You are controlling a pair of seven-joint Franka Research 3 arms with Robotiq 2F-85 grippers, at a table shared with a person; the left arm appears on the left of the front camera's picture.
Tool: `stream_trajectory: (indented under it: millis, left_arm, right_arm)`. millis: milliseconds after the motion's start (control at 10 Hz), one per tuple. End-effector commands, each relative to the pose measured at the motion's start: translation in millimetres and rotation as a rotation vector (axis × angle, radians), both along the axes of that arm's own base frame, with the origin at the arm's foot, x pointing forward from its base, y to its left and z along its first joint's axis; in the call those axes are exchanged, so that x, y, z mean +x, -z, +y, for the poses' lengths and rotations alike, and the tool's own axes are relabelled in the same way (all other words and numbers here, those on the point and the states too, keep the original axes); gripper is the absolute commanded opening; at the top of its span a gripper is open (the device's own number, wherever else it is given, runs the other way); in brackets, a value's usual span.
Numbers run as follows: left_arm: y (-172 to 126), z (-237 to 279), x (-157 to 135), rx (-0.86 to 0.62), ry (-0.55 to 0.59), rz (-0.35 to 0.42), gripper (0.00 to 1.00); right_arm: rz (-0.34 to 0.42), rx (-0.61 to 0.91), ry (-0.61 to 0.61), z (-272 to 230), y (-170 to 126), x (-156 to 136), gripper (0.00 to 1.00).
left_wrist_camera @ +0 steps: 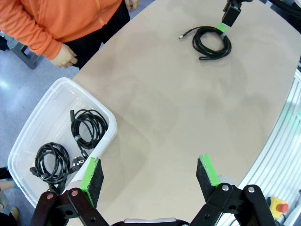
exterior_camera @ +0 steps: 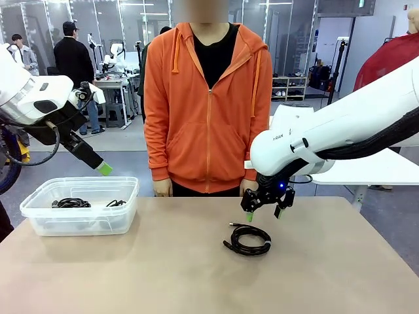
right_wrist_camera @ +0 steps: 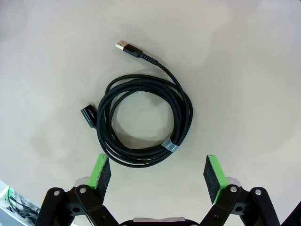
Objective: Organize and store the cables.
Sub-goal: Place the USB Extension Cable into the Organizing box.
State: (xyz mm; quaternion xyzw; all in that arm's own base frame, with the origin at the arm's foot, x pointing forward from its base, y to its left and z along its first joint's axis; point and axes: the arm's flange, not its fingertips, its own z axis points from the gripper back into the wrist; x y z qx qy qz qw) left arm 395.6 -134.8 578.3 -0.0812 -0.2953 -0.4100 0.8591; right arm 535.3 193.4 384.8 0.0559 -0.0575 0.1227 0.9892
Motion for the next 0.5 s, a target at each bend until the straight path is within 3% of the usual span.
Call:
stream_trajectory:
  millis: [0, 400]
  left_arm:
    - [0.1, -0.2, 0.3, 0.007, -0.008, -0.002, 1.0]
    - [0.1, -0.2, 0.3, 0.007, -0.008, -0.002, 1.0]
  right_arm:
    - [0.001, 0.007, 0.001, 0.3, -0.1, 0.0, 1.0]
    - [0.0, 0.0, 0.0, 0.0, 0.0, 0.0, 1.0]
